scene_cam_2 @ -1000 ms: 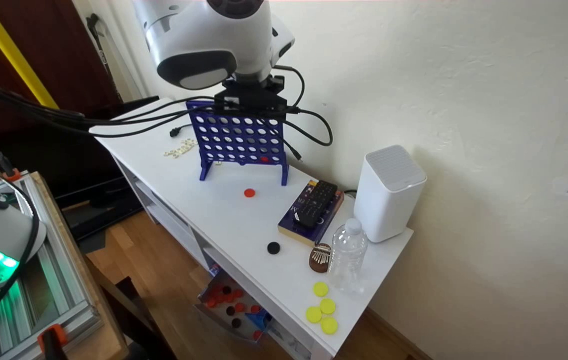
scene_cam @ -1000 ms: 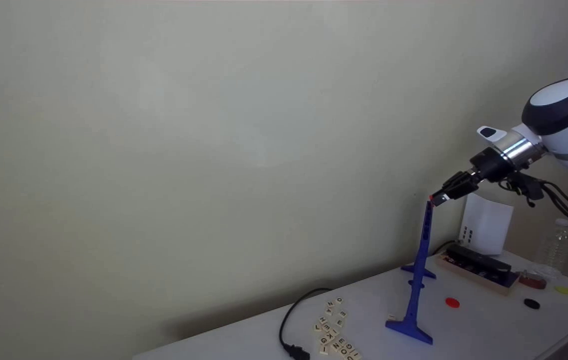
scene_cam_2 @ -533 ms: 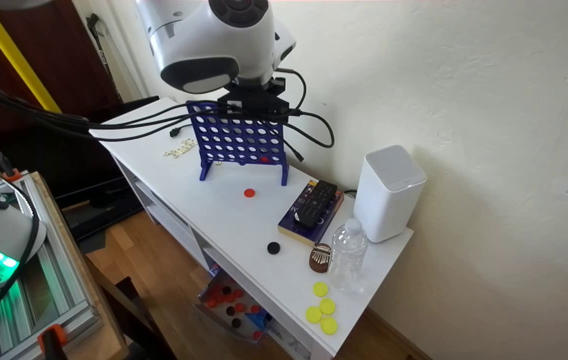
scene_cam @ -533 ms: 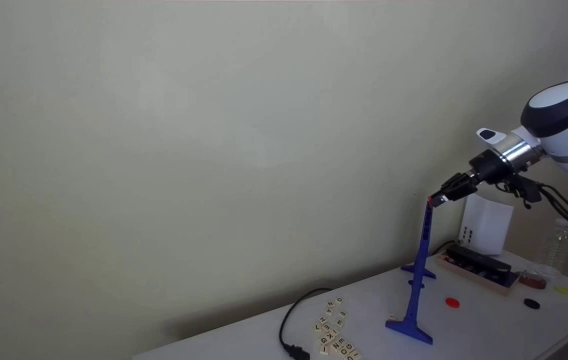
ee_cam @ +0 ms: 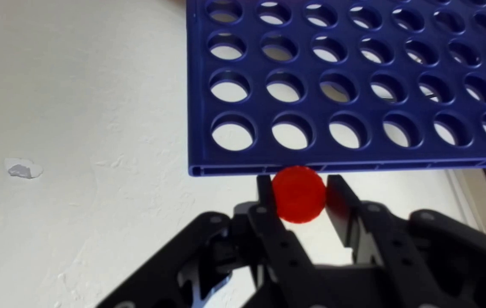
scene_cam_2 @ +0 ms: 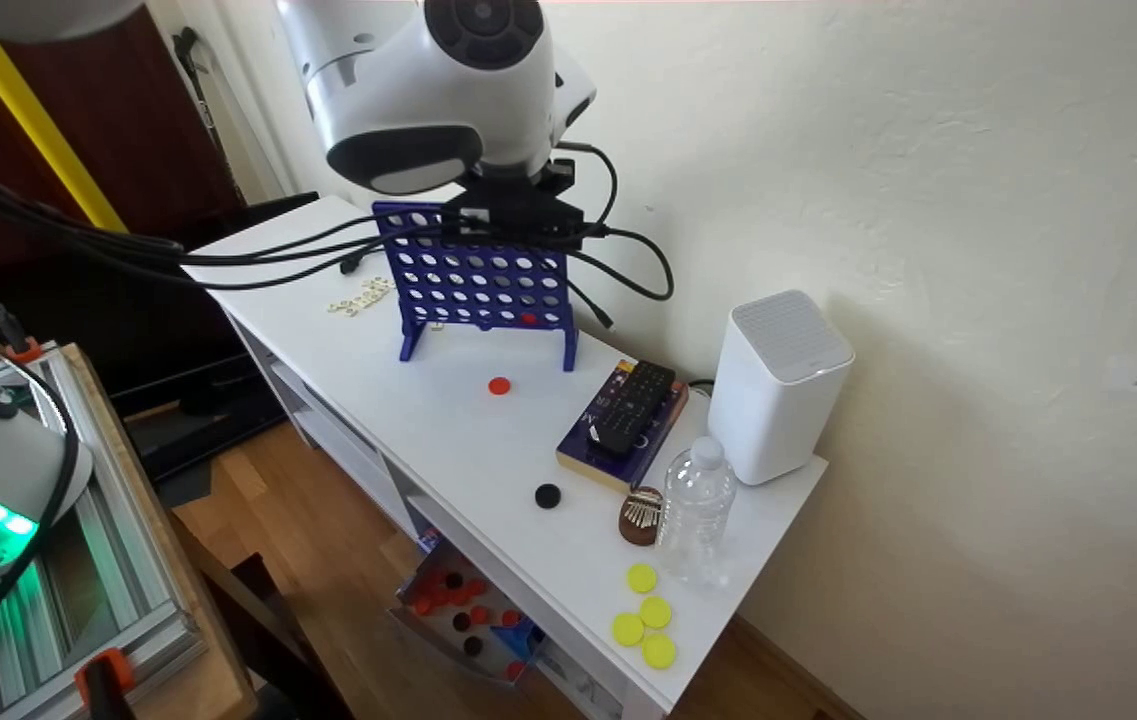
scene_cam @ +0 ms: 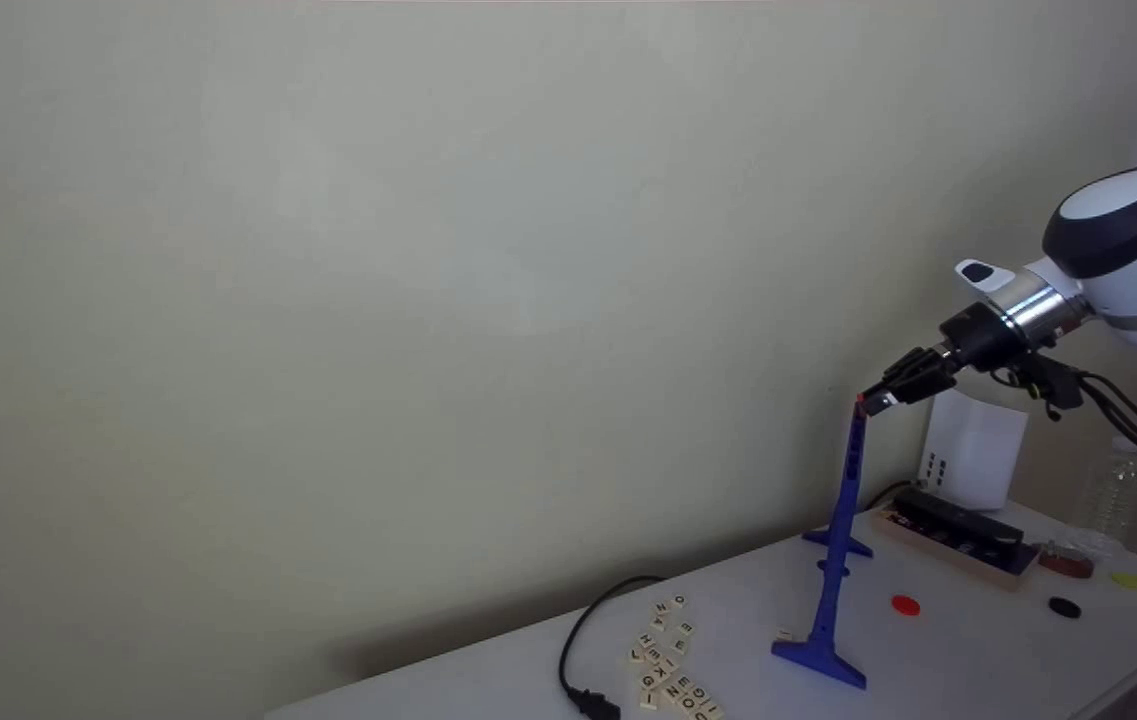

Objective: Put the orange circle inside the blue object

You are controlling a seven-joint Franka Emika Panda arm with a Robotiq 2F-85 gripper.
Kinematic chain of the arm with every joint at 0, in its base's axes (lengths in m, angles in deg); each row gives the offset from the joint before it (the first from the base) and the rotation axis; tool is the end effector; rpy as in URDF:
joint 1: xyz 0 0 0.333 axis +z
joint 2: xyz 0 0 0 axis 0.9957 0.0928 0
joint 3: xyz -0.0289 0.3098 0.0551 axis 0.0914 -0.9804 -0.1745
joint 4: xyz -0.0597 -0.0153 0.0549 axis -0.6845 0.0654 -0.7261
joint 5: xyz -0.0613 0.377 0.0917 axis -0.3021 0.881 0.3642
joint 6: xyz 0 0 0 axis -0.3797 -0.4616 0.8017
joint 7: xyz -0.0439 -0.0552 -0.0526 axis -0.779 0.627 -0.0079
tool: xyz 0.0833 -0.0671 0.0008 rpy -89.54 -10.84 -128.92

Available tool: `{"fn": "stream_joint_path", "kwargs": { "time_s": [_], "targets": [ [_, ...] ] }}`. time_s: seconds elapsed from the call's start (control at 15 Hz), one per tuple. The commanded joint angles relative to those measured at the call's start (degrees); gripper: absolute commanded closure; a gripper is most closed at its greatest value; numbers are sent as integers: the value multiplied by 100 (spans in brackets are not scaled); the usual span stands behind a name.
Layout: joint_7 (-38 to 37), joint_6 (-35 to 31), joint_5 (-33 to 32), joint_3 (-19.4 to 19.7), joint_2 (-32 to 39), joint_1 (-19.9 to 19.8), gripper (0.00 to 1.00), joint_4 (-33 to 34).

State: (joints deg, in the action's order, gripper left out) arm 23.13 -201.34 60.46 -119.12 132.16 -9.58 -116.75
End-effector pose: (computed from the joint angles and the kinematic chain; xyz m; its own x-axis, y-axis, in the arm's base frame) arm 0.5070 -0.1838 0.2385 0.5206 0.4557 0.7221 0.6997 -0.7124 -0.0549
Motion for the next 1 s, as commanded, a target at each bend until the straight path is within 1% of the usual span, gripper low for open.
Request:
{"fn": "stream_joint_path", "kwargs": {
  "time_s": [0.0, 0.93],
  "targets": [
    [147, 18, -51, 62, 153, 83, 90, 135],
    [305, 9, -36, 159, 163, 179, 90, 146]
  ]
}}
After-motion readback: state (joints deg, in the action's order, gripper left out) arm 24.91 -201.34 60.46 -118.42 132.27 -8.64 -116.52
